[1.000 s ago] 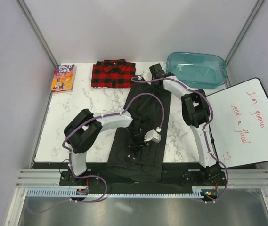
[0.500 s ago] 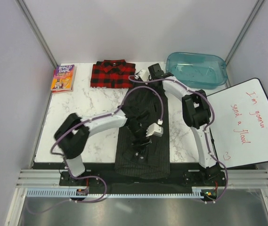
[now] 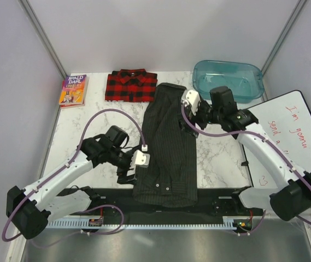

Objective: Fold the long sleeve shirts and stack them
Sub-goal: Fold the shirt

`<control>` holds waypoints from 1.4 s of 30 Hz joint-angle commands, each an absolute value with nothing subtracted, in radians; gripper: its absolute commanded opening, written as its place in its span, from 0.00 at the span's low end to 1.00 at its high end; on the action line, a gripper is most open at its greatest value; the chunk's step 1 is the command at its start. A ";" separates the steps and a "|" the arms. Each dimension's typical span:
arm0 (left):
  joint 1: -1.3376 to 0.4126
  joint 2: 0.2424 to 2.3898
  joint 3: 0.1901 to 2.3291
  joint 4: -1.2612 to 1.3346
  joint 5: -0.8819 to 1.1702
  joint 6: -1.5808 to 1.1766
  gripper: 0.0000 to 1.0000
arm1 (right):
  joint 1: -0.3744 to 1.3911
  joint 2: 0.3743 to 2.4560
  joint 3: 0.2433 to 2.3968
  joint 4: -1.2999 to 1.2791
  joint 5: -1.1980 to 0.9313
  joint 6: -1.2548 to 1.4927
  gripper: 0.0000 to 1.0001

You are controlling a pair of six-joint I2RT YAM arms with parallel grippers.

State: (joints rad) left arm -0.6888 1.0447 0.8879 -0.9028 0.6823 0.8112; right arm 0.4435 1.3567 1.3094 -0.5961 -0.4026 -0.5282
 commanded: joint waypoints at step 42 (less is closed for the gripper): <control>-1.038 1.091 0.406 -0.453 0.505 1.174 0.76 | 1.318 1.109 0.477 -0.574 -0.204 -0.950 0.56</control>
